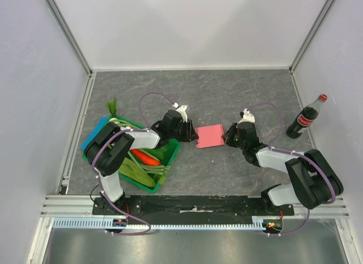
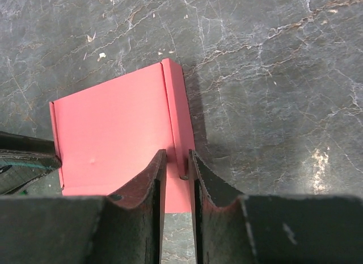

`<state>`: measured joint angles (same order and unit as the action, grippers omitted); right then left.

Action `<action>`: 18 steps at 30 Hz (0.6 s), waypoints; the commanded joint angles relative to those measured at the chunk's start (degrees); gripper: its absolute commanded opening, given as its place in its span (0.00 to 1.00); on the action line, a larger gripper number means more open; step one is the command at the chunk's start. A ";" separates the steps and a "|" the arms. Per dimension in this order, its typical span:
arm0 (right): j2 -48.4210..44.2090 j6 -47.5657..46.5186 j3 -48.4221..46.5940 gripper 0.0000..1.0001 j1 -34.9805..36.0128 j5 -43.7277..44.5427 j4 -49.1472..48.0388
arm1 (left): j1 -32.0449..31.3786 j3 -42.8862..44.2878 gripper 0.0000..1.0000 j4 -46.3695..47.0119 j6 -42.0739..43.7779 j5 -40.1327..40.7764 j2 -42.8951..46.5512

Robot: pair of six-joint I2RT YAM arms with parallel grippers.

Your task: Fold the paper box

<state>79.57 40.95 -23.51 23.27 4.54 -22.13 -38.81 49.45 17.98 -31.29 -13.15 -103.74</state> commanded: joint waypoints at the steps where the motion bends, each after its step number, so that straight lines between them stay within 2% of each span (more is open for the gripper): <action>1: -0.64 -1.22 -0.57 0.27 -1.03 -0.30 8.76 | -0.04 1.79 0.38 -2.15 -0.27 0.66 -1.99; 5: -1.87 -3.42 -5.74 0.31 -3.13 -4.35 12.46 | -0.04 2.31 0.34 -4.00 1.40 1.63 -1.72; 7: -1.53 -4.82 -7.16 0.39 -5.59 -8.12 12.99 | -0.04 2.75 0.34 -5.14 1.84 1.63 -1.72; 9: 0.32 -6.05 -9.27 0.42 -6.39 -11.73 13.34 | -0.04 3.46 0.33 -6.37 2.72 1.72 -1.72; 16: 7.43 -7.37 -11.21 0.38 -7.88 -19.20 9.84 | -0.04 4.69 0.33 -7.60 3.16 1.72 -1.90; 18: 8.14 -6.94 -10.68 0.37 -7.89 -18.61 8.95 | -0.04 5.21 0.33 -7.69 3.16 1.55 -2.16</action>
<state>85.78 35.33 -33.15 15.66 -10.46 -11.99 -38.87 52.95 13.06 -30.52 -12.53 -104.44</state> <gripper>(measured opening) 0.384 0.336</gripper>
